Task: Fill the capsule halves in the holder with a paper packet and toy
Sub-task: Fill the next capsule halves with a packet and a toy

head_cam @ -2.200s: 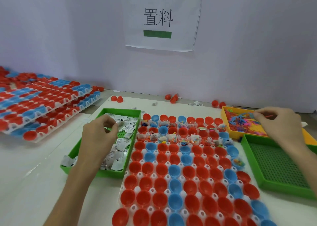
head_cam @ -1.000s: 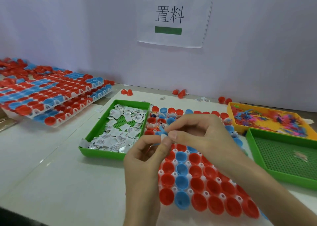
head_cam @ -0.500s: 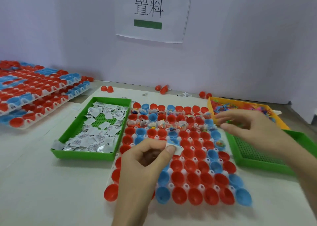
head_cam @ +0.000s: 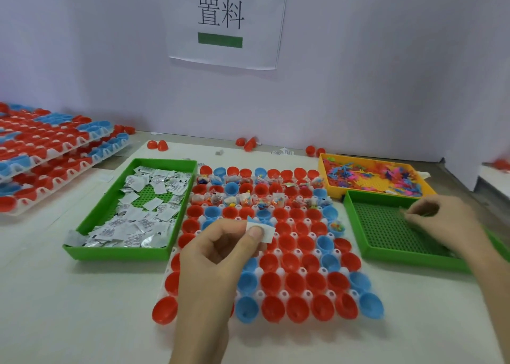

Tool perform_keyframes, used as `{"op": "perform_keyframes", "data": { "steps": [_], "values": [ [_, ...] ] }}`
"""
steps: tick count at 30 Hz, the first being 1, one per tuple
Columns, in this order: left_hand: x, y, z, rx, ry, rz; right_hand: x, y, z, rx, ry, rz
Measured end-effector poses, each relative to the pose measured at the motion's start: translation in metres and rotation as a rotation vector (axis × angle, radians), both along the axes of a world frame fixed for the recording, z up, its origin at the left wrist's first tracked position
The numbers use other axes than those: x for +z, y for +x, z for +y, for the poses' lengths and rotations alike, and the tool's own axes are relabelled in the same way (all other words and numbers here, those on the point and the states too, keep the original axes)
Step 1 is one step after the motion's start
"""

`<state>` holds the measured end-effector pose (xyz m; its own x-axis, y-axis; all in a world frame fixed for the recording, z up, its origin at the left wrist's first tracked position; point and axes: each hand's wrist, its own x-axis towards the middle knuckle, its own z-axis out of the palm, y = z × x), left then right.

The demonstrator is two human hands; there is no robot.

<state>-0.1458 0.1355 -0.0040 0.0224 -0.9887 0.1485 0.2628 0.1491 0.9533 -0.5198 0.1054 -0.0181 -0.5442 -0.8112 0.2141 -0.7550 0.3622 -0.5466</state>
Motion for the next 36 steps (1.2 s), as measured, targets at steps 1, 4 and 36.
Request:
{"op": "perform_keyframes", "data": {
  "steps": [1, 4, 36],
  "values": [
    [0.001, -0.001, 0.000, 0.005, 0.010, 0.017, 0.001, 0.004, 0.002, 0.013, -0.058, -0.016],
    [0.004, -0.002, 0.001, 0.006, 0.024, 0.046, 0.013, 0.029, 0.002, 0.161, -0.220, -0.122],
    [-0.004, 0.008, -0.003, -0.118, 0.126, 0.206, 0.016, 0.232, 0.025, 0.919, -0.513, -0.607]
  ]
}}
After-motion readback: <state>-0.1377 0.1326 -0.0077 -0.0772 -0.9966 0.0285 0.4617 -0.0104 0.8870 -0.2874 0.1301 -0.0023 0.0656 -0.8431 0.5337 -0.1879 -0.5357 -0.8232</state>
